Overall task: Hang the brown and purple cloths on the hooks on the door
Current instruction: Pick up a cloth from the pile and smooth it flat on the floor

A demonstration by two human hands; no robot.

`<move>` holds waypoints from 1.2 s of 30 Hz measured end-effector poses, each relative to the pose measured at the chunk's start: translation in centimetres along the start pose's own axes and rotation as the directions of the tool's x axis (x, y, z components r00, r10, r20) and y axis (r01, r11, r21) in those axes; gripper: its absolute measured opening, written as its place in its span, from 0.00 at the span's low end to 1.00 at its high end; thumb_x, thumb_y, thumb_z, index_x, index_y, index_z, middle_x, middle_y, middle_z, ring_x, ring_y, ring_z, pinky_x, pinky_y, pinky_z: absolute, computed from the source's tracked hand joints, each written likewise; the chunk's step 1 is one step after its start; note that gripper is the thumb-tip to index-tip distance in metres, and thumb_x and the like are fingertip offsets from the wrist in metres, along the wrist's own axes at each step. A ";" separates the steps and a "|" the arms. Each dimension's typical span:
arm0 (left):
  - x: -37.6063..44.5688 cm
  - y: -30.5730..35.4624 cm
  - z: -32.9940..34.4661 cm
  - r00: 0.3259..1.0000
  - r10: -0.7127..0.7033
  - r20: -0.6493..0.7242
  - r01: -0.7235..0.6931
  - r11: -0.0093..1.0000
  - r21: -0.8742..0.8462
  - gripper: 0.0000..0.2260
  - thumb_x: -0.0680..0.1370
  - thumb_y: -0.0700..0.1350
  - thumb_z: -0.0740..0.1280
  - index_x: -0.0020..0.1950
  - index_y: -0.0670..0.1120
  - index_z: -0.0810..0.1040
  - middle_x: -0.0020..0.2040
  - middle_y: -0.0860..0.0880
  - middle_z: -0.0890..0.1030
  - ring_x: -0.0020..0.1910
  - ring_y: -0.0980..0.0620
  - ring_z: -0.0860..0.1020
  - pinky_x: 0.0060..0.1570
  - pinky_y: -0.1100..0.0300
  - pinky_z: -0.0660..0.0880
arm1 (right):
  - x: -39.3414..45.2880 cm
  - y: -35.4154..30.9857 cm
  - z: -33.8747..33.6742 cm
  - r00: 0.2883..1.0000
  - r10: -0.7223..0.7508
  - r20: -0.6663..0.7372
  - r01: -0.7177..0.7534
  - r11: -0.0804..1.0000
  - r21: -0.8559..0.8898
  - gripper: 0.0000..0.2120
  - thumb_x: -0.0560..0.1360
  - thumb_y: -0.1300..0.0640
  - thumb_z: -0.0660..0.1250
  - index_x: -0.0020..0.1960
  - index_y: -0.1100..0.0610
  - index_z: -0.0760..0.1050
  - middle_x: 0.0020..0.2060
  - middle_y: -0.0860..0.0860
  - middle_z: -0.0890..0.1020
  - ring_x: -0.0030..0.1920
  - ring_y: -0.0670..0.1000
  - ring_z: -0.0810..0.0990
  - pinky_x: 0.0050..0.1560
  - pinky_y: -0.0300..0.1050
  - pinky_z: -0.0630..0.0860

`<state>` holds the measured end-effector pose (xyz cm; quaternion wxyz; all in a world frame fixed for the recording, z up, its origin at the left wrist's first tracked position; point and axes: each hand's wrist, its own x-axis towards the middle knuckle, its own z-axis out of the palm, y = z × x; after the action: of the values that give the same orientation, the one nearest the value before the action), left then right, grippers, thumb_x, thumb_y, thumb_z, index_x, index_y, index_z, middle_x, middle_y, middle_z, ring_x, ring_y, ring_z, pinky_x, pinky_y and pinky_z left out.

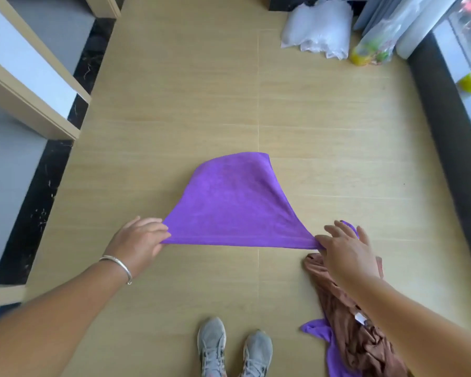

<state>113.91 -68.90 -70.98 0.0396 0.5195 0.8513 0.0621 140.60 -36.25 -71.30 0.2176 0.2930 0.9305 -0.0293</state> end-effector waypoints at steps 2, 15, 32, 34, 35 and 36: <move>-2.4 0.7 3.4 1.000 0.009 0.026 -0.008 1.000 -0.029 0.20 0.48 0.35 0.84 0.35 0.47 0.85 0.40 0.50 0.85 0.42 0.47 0.84 0.41 0.41 0.79 | -1.6 -0.4 3.9 0.999 -0.019 0.050 0.020 1.000 -0.018 0.13 0.78 0.49 0.61 0.60 0.40 0.77 0.67 0.42 0.73 0.74 0.49 0.60 0.71 0.53 0.52; -11.5 1.3 23.1 0.924 -0.170 0.343 0.256 0.941 -0.222 0.08 0.61 0.40 0.82 0.34 0.47 0.85 0.40 0.50 0.84 0.45 0.47 0.83 0.46 0.54 0.79 | -2.7 -3.2 24.4 0.950 -0.035 0.312 0.057 0.996 -0.063 0.14 0.79 0.46 0.56 0.63 0.40 0.73 0.71 0.43 0.67 0.76 0.48 0.55 0.73 0.54 0.50; 16.6 -13.9 44.8 0.850 -0.525 0.051 0.516 0.808 -0.284 0.06 0.76 0.43 0.66 0.44 0.44 0.82 0.58 0.46 0.80 0.61 0.43 0.75 0.59 0.51 0.71 | 35.1 -4.3 31.9 0.950 0.299 0.087 -0.295 0.778 0.554 0.12 0.75 0.51 0.65 0.35 0.54 0.78 0.33 0.52 0.79 0.36 0.54 0.77 0.33 0.43 0.70; 18.2 -13.4 47.7 0.839 -0.544 -0.019 0.519 0.810 -0.272 0.12 0.76 0.43 0.65 0.59 0.44 0.79 0.68 0.43 0.73 0.68 0.44 0.69 0.65 0.49 0.66 | 37.4 -4.7 34.0 0.945 0.328 0.018 -0.279 0.775 0.567 0.08 0.75 0.51 0.66 0.48 0.53 0.81 0.45 0.53 0.82 0.47 0.56 0.79 0.45 0.46 0.76; 18.0 -12.6 48.8 0.825 -0.564 -0.024 0.541 0.802 -0.252 0.20 0.76 0.45 0.66 0.68 0.44 0.71 0.73 0.43 0.66 0.72 0.45 0.64 0.68 0.47 0.63 | 37.7 -5.0 35.0 0.943 0.332 -0.025 -0.264 0.791 0.553 0.14 0.75 0.50 0.66 0.58 0.53 0.78 0.55 0.54 0.80 0.55 0.57 0.77 0.53 0.49 0.75; 17.3 -11.4 49.9 0.823 -0.568 -0.020 0.550 0.804 -0.225 0.27 0.76 0.47 0.66 0.74 0.45 0.64 0.76 0.43 0.60 0.74 0.45 0.60 0.70 0.46 0.60 | 37.5 -5.4 36.2 0.944 0.321 -0.075 -0.238 0.822 0.518 0.21 0.75 0.51 0.66 0.66 0.53 0.72 0.64 0.55 0.75 0.61 0.58 0.74 0.60 0.51 0.72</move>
<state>102.50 -55.45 -122.06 0.0737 0.2353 0.9560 0.1591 124.13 -27.34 -120.18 0.0609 0.4743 0.8517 -0.2146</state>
